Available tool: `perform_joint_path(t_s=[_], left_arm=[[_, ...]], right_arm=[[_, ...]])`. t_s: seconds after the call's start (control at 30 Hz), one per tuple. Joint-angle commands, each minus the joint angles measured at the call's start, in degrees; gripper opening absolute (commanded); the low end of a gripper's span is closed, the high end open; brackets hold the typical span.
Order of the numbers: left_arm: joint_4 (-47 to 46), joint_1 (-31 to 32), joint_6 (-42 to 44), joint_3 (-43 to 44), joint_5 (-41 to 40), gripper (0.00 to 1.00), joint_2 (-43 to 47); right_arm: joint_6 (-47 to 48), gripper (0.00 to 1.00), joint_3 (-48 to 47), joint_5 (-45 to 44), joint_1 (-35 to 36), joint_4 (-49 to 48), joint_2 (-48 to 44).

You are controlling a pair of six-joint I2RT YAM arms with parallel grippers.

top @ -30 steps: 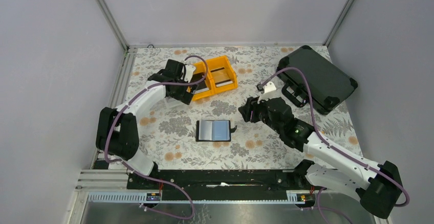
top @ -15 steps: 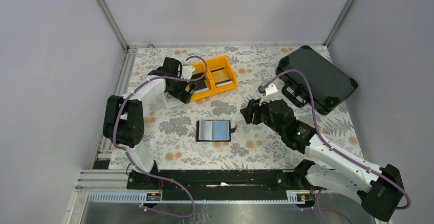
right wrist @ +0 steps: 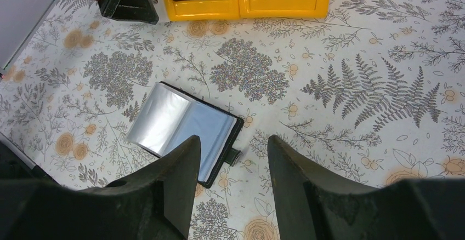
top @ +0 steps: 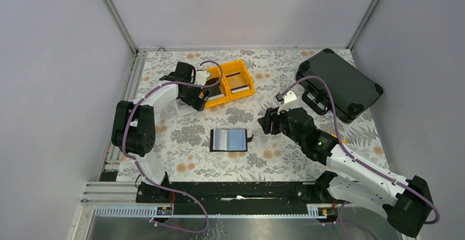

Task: Put the credit cards into the card holder
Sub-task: Pick up the credit card from the storage box.

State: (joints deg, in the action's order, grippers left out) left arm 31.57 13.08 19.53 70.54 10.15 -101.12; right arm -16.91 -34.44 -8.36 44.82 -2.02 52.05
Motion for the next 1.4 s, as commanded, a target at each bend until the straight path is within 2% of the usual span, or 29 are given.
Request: perform_joint_path(t_s=[0.0,0.17,0.3,0.97,1.2,1.37], left_arm=[[-0.3,-0.3,-0.1,1.8,1.7,0.87,-0.4],[1.4,-0.3,-0.5,2.1,1.9,0.85,-1.3],[2.1,-0.3,-0.6,2.1,1.9,0.80,-1.5],[2.3,-0.3,-1.8,1.1,0.2,0.72,3.2],[2.4,-0.3,-1.9,0.9,-0.8,0.70,3.5],[1.4,-0.5,-1.6,1.7,-2.6,0.74,1.4]], right_arm=[[1.1,0.55,0.0,-0.4,-0.6,-1.5,-1.2],[1.2,0.55,0.2,-0.6,-0.6,-1.4,-1.6],[1.2,0.56,0.4,-0.8,-0.6,-1.5,-1.9],[1.2,0.55,0.5,-0.7,-0.7,-1.5,-1.8],[1.3,0.55,0.6,-0.7,-0.6,-1.5,-1.7],[1.2,0.56,0.8,-0.6,-0.6,-1.4,-2.0]])
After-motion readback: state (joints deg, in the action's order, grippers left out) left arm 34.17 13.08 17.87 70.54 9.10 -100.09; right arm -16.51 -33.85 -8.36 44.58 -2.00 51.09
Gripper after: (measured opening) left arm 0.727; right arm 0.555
